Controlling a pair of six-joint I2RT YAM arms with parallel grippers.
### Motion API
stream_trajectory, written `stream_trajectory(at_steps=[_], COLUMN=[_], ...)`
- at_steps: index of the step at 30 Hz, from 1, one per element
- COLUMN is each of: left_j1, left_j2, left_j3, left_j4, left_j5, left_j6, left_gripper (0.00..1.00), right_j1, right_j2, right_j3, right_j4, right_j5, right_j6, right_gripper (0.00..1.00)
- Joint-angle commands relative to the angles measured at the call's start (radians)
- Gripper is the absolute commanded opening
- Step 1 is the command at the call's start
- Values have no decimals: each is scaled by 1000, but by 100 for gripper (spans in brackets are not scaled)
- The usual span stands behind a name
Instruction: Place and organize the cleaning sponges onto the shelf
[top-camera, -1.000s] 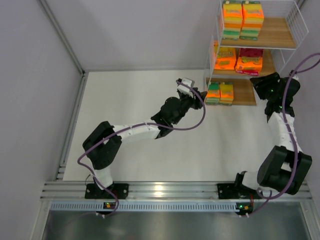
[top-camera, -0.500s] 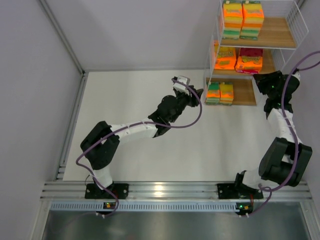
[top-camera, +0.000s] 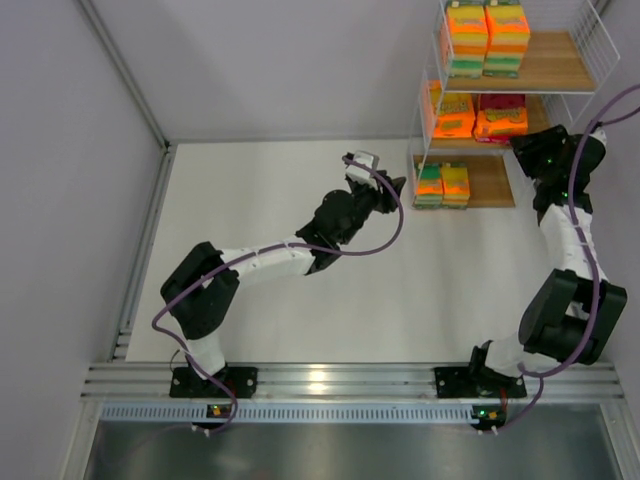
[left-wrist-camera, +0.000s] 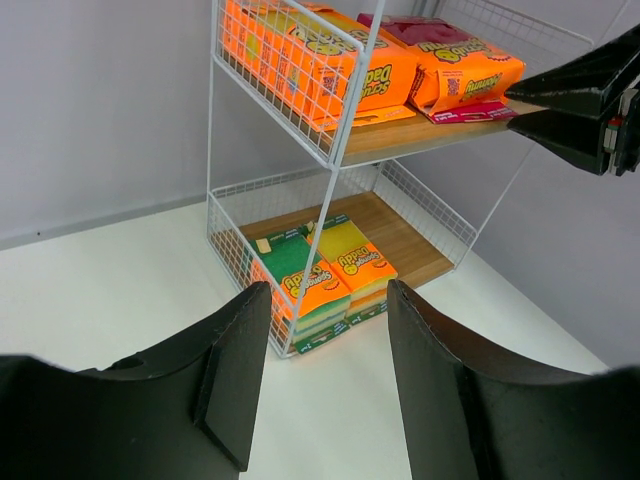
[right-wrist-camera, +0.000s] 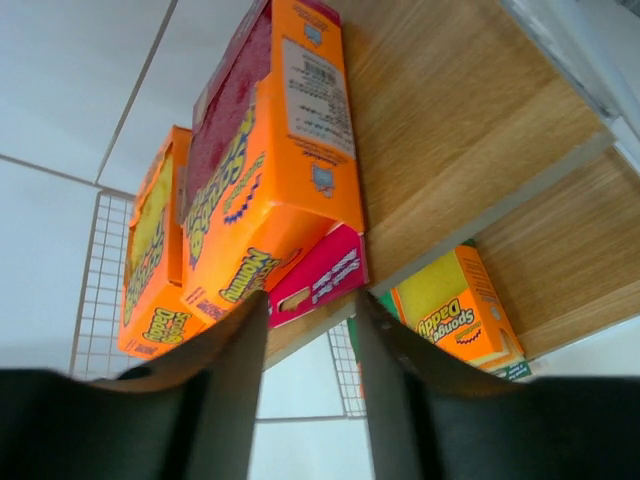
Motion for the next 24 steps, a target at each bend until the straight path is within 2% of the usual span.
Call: stream_trajectory(at_steps=[1, 2, 5, 8, 11, 14, 17, 18, 19, 24], left_j1=[7, 7, 13, 52, 120, 181, 220, 237, 247, 351], left_j2=[-33, -34, -51, -91, -150, -230, -322, -345, -385, -496], left_j3=[-7, -8, -18, -54, -102, -107, -102, -94, -88, -85], left_j4=[71, 71, 69, 68, 37, -140, -389, -452, -583, -897], left_j5=[8, 10, 25, 97, 184, 246, 258, 258, 291, 382], left_j6=[-8, -8, -32, -144, -258, -293, -261, -256, -255, -235], left_gripper=[56, 56, 56, 57, 58, 59, 62, 66, 69, 77], right_j1=[14, 14, 14, 14, 14, 15, 21, 21, 24, 28], right_j2=[13, 16, -9, -69, -159, -298, -453, -489, -551, -771], right_j3=[76, 74, 54, 36, 18, -45, -119, -133, -162, -292], right_j4=[2, -13, -48, -99, -223, -271, -359, -417, -448, -464], right_j5=[-12, -17, -14, -7, -1, -55, -67, -76, -72, -139], right_j6=[-46, -46, -51, -84, -139, -239, -334, -407, -432, -497], right_gripper=[45, 54, 69, 99, 99, 99, 99, 99, 99, 100])
